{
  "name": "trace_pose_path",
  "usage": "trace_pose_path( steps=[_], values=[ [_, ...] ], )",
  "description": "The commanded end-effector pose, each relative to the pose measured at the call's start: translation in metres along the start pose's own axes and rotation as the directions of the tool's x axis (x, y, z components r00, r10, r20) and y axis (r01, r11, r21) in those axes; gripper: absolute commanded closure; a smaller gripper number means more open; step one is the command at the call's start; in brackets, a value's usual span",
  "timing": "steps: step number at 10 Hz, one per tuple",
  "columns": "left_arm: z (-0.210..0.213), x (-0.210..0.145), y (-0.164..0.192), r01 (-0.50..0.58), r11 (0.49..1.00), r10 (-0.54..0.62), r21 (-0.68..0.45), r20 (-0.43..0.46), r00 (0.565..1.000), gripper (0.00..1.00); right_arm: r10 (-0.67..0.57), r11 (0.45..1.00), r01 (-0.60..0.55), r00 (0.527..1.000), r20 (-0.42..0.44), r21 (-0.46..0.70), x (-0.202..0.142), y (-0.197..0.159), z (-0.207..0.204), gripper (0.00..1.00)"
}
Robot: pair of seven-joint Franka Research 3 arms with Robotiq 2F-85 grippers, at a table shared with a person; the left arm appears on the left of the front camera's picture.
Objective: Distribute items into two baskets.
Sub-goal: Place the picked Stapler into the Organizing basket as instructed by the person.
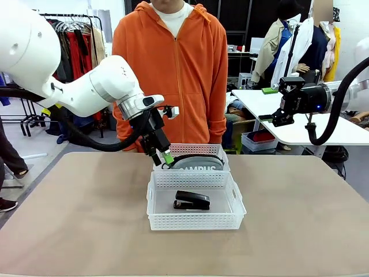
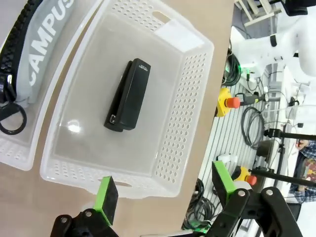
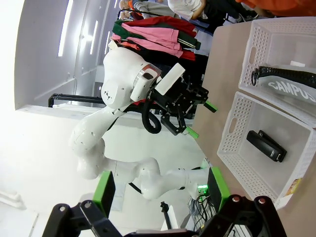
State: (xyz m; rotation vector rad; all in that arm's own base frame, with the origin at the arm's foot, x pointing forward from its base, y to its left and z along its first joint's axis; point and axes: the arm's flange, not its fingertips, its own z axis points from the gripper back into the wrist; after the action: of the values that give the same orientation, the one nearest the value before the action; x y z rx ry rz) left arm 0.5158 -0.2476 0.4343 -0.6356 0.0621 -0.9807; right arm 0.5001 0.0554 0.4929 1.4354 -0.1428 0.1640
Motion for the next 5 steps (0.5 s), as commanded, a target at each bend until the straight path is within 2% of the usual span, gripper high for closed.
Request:
trace_pose_path(
  steps=[1, 2, 4, 5],
  values=[
    [0.003, 0.0, 0.004, 0.005, 1.0, -0.005, 0.012, -0.007, 1.0, 0.0, 0.002, 1.0, -0.002, 1.0, 0.008, -0.002, 0.0, 0.002, 0.0, 0.0],
    [0.0, 0.0, 0.0, 0.0, 1.0, 0.0, 0.0, 0.0, 1.0, 0.0, 0.002, 1.0, -0.002, 1.0, 0.008, -0.002, 0.0, 0.002, 0.0, 0.0],
    [0.032, -0.025, -0.007, -0.123, 0.982, 0.134, -0.143, 0.071, 0.988, 0.0, 0.002, 1.0, -0.002, 1.0, 0.008, -0.002, 0.0, 0.002, 0.0, 0.0],
    [0.045, -0.042, -0.01, -0.194, 0.955, 0.222, -0.222, 0.109, 0.969, 0.0, 0.002, 1.0, -0.002, 1.0, 0.008, -0.002, 0.0, 0.002, 0.0, 0.0]
  ],
)
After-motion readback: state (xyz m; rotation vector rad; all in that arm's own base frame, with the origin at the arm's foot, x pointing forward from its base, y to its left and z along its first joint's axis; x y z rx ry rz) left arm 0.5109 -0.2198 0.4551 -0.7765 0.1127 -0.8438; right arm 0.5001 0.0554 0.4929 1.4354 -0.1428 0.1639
